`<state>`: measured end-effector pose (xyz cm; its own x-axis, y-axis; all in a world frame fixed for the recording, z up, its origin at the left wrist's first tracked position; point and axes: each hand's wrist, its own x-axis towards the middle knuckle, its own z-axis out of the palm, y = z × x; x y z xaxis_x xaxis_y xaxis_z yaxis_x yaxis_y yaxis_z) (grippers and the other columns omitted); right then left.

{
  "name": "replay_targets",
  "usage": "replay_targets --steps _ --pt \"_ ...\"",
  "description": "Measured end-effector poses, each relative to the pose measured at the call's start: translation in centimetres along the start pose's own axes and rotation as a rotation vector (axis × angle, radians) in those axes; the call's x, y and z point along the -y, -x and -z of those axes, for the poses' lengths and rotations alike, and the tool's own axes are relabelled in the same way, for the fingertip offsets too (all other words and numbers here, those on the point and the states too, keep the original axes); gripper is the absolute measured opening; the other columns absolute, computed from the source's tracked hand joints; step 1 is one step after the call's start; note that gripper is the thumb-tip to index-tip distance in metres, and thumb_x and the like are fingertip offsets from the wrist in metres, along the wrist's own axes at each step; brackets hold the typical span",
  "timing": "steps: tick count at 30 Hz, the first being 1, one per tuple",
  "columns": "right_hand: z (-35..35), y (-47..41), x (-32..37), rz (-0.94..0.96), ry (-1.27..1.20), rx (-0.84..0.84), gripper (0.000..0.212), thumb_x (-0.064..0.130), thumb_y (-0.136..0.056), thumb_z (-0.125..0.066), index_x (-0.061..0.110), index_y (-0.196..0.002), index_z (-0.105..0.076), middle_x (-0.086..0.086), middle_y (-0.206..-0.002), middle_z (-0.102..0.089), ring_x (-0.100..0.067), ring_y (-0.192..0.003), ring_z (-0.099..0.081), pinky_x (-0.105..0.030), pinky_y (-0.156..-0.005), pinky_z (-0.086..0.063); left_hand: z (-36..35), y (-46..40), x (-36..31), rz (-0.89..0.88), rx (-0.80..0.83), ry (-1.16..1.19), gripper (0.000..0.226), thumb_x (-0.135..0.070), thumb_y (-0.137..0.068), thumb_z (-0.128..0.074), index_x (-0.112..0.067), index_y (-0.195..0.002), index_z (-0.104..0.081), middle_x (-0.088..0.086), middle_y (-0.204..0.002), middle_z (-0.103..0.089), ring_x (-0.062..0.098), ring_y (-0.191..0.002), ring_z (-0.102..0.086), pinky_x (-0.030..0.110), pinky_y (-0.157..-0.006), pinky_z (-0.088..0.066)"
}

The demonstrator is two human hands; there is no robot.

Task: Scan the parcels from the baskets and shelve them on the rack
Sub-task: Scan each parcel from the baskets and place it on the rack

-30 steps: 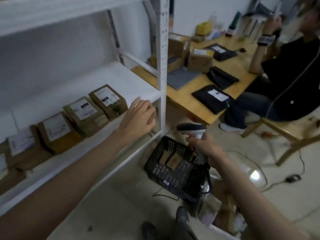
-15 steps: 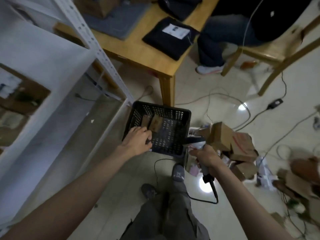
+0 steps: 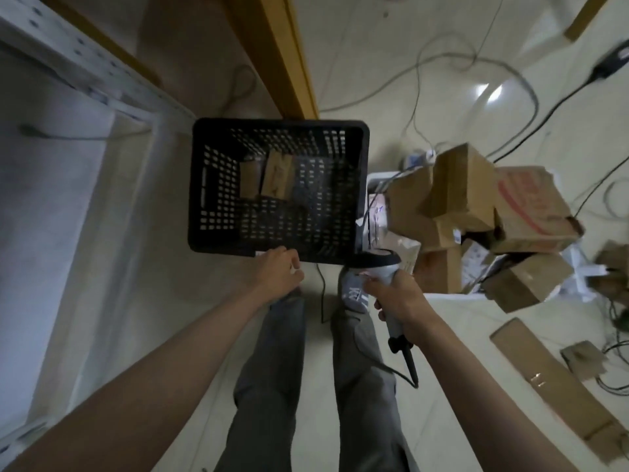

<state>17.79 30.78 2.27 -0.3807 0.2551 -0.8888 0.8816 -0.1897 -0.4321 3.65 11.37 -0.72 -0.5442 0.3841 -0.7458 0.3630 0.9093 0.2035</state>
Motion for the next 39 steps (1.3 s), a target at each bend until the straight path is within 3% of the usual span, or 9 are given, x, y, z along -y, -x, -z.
replay_targets --steps 8,13,16,21,25,28,31,34,39 --pt "-6.0 -11.3 -1.2 0.0 -0.033 0.048 0.011 0.017 -0.094 -0.07 0.011 -0.101 -0.065 -0.011 -0.079 -0.065 -0.022 -0.066 -0.06 -0.032 -0.059 -0.05 -5.4 -13.4 5.7 0.13 -0.023 0.144 0.006 -0.025 -0.093 -0.064 -0.021 -0.093 -0.068 -0.001 -0.098 -0.066 0.02 -0.095 -0.064 0.039 -0.084 -0.054" --pt "-8.1 -16.4 -0.8 0.043 -0.146 0.085 0.006 0.009 -0.095 -0.067 0.011 -0.099 -0.063 -0.003 -0.066 -0.057 -0.009 -0.053 -0.052 -0.021 -0.044 -0.044 -7.5 -20.2 9.4 0.19 -0.064 0.181 0.009 -0.028 -0.092 -0.068 -0.021 -0.095 -0.065 0.003 -0.103 -0.064 0.023 -0.097 -0.063 0.043 -0.086 -0.055" --pt "-9.5 -19.2 -0.7 0.067 -0.172 0.092 0.01 0.008 -0.095 -0.068 0.01 -0.088 -0.061 0.001 -0.055 -0.054 -0.004 -0.04 -0.048 -0.02 -0.04 -0.041 -8.7 -23.9 11.5 0.204 -0.102 0.158 0.023 -0.032 -0.092 -0.07 -0.02 -0.107 -0.059 0.004 -0.119 -0.055 0.025 -0.105 -0.058 0.042 -0.088 -0.053" --pt "-11.6 -23.6 -1.0 0.056 -0.294 0.143 0.012 0.007 -0.094 -0.068 0.012 -0.084 -0.063 0.005 -0.052 -0.054 -0.007 -0.044 -0.049 -0.022 -0.041 -0.041 -9.5 -31.1 13.8 0.256 -0.169 0.155 0.06 -0.03 -0.091 -0.074 -0.018 -0.141 -0.042 0.008 -0.15 -0.034 0.033 -0.132 -0.042 0.045 -0.099 -0.046" --pt "-12.7 -26.7 -1.1 0.059 -0.356 0.131 0.002 0.008 -0.094 -0.069 0.007 -0.092 -0.068 -0.002 -0.059 -0.057 -0.014 -0.052 -0.052 -0.024 -0.043 -0.043 -10.4 -36.3 14.7 0.295 -0.31 0.137 0.081 -0.028 -0.084 -0.081 -0.017 -0.149 -0.033 0.009 -0.156 -0.025 0.035 -0.14 -0.032 0.047 -0.105 -0.041" --pt "-13.2 -28.0 -1.2 0.023 -0.376 0.118 0.015 0.011 -0.094 -0.069 -0.001 -0.102 -0.069 -0.013 -0.073 -0.058 -0.02 -0.059 -0.052 -0.027 -0.047 -0.044 -10.9 -39.4 15.5 0.372 -0.346 0.178 0.097 -0.03 -0.08 -0.084 -0.014 -0.154 -0.024 0.013 -0.16 -0.021 0.037 -0.144 -0.027 0.048 -0.111 -0.036" --pt "-13.3 -28.3 -1.5 0.022 -0.416 0.139 0.005 0.01 -0.094 -0.069 0.005 -0.095 -0.069 -0.009 -0.069 -0.054 -0.012 -0.052 -0.05 -0.024 -0.045 -0.042 -11.3 -41.6 16.1 0.452 -0.332 0.189 0.106 -0.038 -0.077 -0.086 -0.01 -0.155 -0.019 0.017 -0.159 -0.022 0.037 -0.146 -0.025 0.048 -0.113 -0.032" --pt "-13.3 -28.1 -1.6 0.046 -0.422 0.147 0.009 0.01 -0.095 -0.068 0.01 -0.086 -0.067 -0.004 -0.064 -0.052 -0.01 -0.049 -0.047 -0.024 -0.045 -0.04 -12.1 -42.6 16.3 0.483 -0.368 0.141 0.106 -0.042 -0.077 -0.085 -0.006 -0.154 -0.021 0.021 -0.156 -0.025 0.039 -0.143 -0.027 0.046 -0.113 -0.032" --pt "-13.8 -28.0 -1.3 0.056 -0.41 0.109 0.006 0.009 -0.096 -0.066 0.006 -0.091 -0.068 -0.01 -0.072 -0.052 -0.013 -0.054 -0.046 -0.028 -0.051 -0.039 -12.3 -41.5 16.0 0.544 -0.326 0.264 0.116 -0.037 -0.069 -0.091 -0.009 -0.153 -0.016 0.021 -0.157 -0.017 0.042 -0.14 -0.032 0.048 -0.11 -0.037"
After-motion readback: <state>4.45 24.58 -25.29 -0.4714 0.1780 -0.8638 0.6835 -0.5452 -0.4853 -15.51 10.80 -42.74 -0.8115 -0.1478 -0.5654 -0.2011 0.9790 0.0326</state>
